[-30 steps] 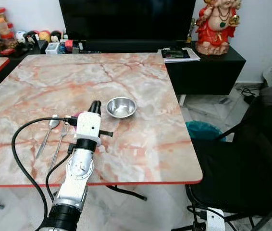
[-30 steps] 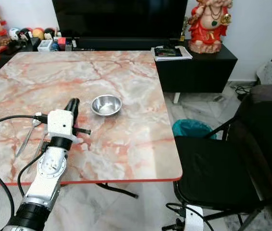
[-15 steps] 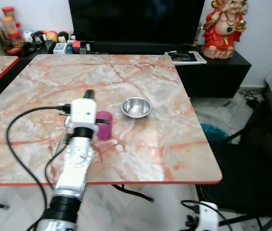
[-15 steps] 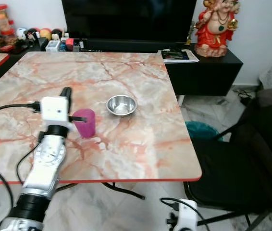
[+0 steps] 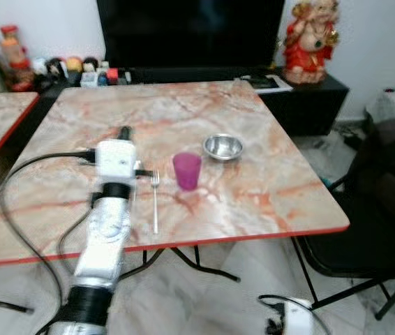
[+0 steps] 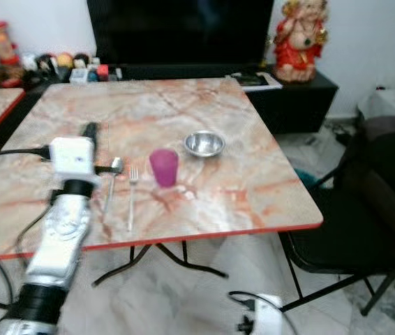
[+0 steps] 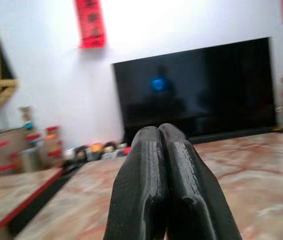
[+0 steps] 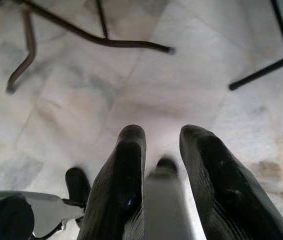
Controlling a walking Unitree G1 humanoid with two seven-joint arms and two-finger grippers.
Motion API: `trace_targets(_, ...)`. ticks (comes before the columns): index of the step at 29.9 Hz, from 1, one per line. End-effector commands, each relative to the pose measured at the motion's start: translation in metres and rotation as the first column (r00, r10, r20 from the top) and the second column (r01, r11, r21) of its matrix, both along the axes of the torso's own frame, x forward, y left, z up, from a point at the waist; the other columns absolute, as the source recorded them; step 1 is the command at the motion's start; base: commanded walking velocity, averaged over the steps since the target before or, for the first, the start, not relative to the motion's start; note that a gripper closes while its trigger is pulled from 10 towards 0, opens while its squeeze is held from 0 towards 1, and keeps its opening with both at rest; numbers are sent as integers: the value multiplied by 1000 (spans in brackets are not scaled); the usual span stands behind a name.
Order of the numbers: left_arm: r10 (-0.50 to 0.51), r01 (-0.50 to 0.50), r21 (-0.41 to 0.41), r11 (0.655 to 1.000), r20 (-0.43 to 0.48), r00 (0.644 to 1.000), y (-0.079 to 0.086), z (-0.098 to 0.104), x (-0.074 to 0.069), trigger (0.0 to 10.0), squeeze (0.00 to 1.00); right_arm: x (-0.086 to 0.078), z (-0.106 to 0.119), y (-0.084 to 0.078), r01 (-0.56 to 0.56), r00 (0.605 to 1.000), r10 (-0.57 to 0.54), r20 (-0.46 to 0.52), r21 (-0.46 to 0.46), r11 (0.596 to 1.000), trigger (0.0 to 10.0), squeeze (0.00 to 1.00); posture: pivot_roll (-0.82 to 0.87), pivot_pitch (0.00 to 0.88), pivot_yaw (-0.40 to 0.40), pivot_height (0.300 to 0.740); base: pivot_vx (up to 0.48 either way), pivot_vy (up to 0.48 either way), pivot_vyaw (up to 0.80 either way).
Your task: Setting the table
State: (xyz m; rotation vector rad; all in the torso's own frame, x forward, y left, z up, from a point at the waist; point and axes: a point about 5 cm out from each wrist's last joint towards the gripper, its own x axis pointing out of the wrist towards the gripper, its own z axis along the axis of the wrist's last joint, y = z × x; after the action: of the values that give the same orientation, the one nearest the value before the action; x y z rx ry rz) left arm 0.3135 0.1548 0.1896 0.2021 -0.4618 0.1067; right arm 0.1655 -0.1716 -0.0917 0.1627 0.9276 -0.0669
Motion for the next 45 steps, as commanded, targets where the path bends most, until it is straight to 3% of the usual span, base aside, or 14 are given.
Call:
trace_targets(1,-2,2,-5,1000,2,1000,0,3,-4,10000,0,4,3,-8,2,1000,-2,14,-23,1000,10000,0,-67,0,2,740,0,0,0)
trace_targets(9,160,-158,33,987,-40,986,35,-8,-21,10000,0,4,2,-3,2,1000,-2,12,-16,1000,10000,0,-49,0,14,740,0,0,0)
trace_targets(15,366,-361,62,930,-120,923,82,-24,-37,10000,0,3,2,-3,4,1000,-4,7,-16,1000,10000,0,-33,0,19,740,0,0,0)
trace_targets(16,439,-430,92,898,-164,883,99,-34,-41,10000,0,3,2,-2,2,1000,-2,6,-16,1000,10000,0,-31,0,24,740,0,0,0)
trace_targets(21,505,-504,75,861,-258,824,120,-52,-50,10000,0,4,2,-2,5,1000,-5,7,-14,1000,10000,0,-32,0,37,740,0,0,0)
trace_targets(25,546,-576,87,813,-459,701,142,-94,-68,10000,0,3,1,0,8,1000,-8,6,-10,1000,10000,0,-34,0,53,740,0,0,0)
trace_targets(26,523,-580,89,810,-556,646,146,-116,-75,10000,0,2,1,2,9,1000,-9,4,-7,1000,10000,0,-35,0,54,740,0,0,0)
trace_targets(27,457,-554,49,831,-629,629,144,-131,-78,10000,0,1,0,3,10,1000,-10,3,-5,1000,10000,0,-36,0,55,740,0,0,0)
trace_targets(32,433,-546,32,837,-650,625,143,-134,-79,10000,0,1,0,3,10,1000,-10,3,-5,1000,10000,0,-36,0,55,740,0,0,0)
trace_targets(34,256,-389,13,921,-773,581,121,-174,-86,10000,0,-2,-1,4,6,1000,-6,-7,-3,1000,10000,0,-46,0,51,740,0,0,0)
trace_targets(35,202,-338,0,941,-804,560,114,-186,-90,10000,0,-3,-2,4,5,1000,-5,-10,-4,1000,10000,0,-44,0,49,740,0,0,0)
trace_targets(37,126,-240,6,971,-865,486,100,-207,-94,10000,0,-3,-2,3,1,1000,-1,-12,-8,1000,10000,0,-44,0,39,740,0,0,0)
trace_targets(38,84,-165,14,986,-902,423,90,-221,-95,10000,0,-2,-1,1,-2,1000,1,-11,-14,1000,10000,0,-47,0,32,740,0,0,0)
trace_targets(45,12,-57,-6,998,-951,309,72,-238,-93,10000,0,6,3,-5,5,1000,-5,8,-31,1000,10000,0,-66,0,19,740,0,0,0)
